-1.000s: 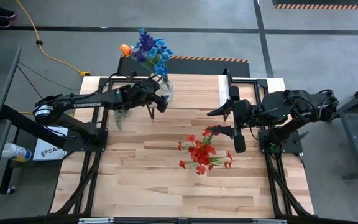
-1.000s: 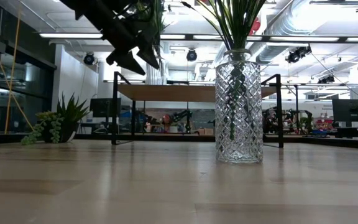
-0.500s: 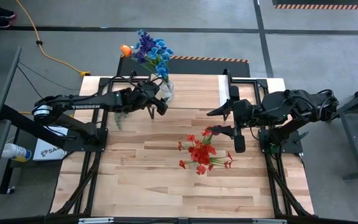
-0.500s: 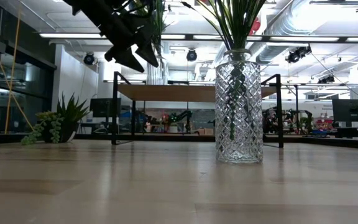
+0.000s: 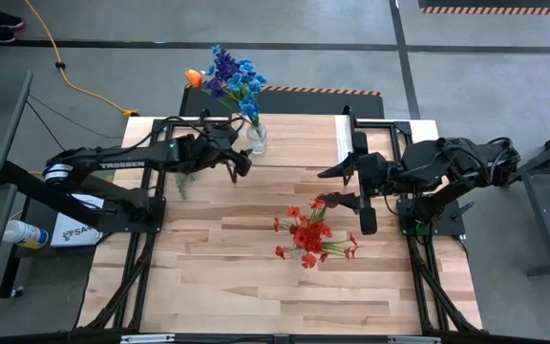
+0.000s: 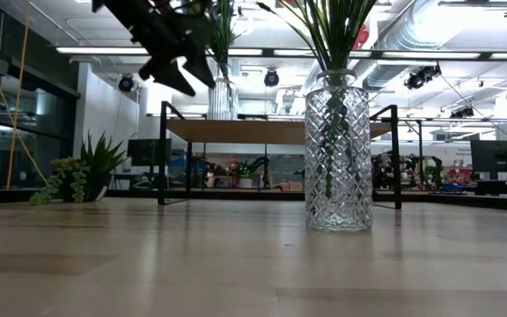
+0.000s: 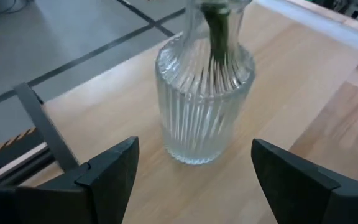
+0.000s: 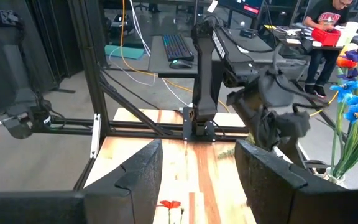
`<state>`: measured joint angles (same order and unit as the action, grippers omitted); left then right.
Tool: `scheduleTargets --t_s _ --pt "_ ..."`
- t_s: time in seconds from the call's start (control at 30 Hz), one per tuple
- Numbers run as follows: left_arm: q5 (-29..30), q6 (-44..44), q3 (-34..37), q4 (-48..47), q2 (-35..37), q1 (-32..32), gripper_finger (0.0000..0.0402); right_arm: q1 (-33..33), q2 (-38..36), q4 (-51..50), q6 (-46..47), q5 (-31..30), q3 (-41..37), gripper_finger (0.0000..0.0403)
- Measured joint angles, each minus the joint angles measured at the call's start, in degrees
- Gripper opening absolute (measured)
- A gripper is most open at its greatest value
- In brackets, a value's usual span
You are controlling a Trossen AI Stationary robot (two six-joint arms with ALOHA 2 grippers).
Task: Pick and place flowers into a vace then onto a shelf
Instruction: Put the transparent vase with flowers on the shelf
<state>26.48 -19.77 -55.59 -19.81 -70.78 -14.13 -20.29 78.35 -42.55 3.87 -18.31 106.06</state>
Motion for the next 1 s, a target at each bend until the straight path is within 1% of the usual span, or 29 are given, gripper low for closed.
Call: scheduleTargets --t_s 0.2,0.43,0.63,0.8,0.9,1.0 --pt "2.0 -0.1 0.0 -1.5 3.6 2.5 0.0342 0.0 0.0 0.4 -0.5 -0.4 0.0 0.0193" --pt "2.4 -1.8 0.0 -2.8 7.5 8.4 0.0342 0.0 0.0 0.4 -0.1 -0.4 0.0 0.0193" --pt "4.6 -3.3 0.0 -4.8 10.7 16.6 0.0342 0.0 0.0 0.4 0.1 -0.4 0.0 0.0193" --pt "9.3 -4.5 0.0 -4.4 12.9 24.7 0.0342 0.0 0.0 -0.7 1.4 0.4 0.0 0.0193" --pt "12.0 -6.3 0.0 -4.4 13.6 29.5 0.0342 0.0 0.0 -4.4 4.2 2.3 0.0 0.0193" --pt "14.5 -7.5 0.0 -4.4 13.7 34.1 0.0342 0.0 0.0 -10.5 7.8 4.0 0.0 0.0193"
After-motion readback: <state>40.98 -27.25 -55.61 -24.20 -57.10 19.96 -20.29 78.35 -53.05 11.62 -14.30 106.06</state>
